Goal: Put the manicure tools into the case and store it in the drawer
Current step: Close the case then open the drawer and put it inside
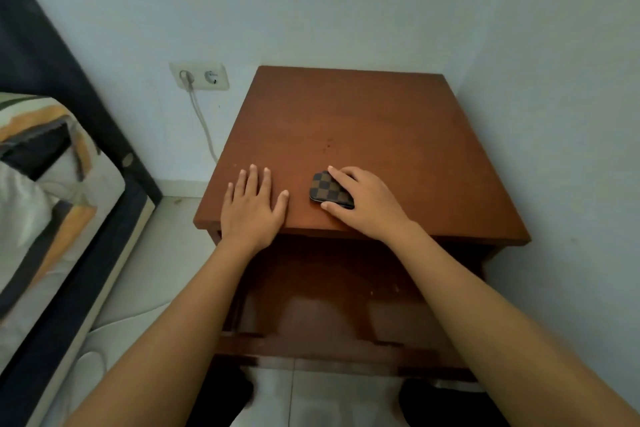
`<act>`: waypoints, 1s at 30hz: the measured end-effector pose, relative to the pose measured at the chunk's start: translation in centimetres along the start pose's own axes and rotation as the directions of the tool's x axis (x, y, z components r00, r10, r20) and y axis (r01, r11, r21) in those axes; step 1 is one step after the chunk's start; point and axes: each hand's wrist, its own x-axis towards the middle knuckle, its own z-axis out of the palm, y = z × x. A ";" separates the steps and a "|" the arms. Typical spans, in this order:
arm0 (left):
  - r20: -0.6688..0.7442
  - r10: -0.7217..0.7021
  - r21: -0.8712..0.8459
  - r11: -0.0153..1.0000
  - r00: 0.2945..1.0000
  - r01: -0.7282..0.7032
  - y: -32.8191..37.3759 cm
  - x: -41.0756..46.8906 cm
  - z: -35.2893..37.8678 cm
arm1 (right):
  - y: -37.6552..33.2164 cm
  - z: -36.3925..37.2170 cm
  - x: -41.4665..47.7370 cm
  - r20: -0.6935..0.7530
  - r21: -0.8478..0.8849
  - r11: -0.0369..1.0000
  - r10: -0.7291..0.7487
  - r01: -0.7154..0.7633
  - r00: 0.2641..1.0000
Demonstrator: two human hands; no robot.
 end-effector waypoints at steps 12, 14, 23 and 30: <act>-0.010 0.028 -0.026 0.999 1.000 -0.028 -0.1 -0.5 -0.1 | -1.7 1.0 -10.4 0.040 0.001 0.972 -0.237 0.237 0.971; -0.010 0.028 -0.022 0.999 1.000 -0.028 -0.1 -0.5 -0.1 | -1.5 2.3 -10.6 0.147 0.012 0.974 -0.223 0.224 0.964; -0.024 0.028 -0.024 0.999 0.999 -0.029 -0.1 -0.5 0.1 | 1.5 6.3 -7.7 0.660 -0.072 0.983 0.176 -0.172 0.730; -0.043 0.025 -0.093 0.995 0.999 -0.029 0.1 -1.9 0.1 | 1.1 4.8 -9.0 0.636 0.036 0.956 0.203 -0.291 0.744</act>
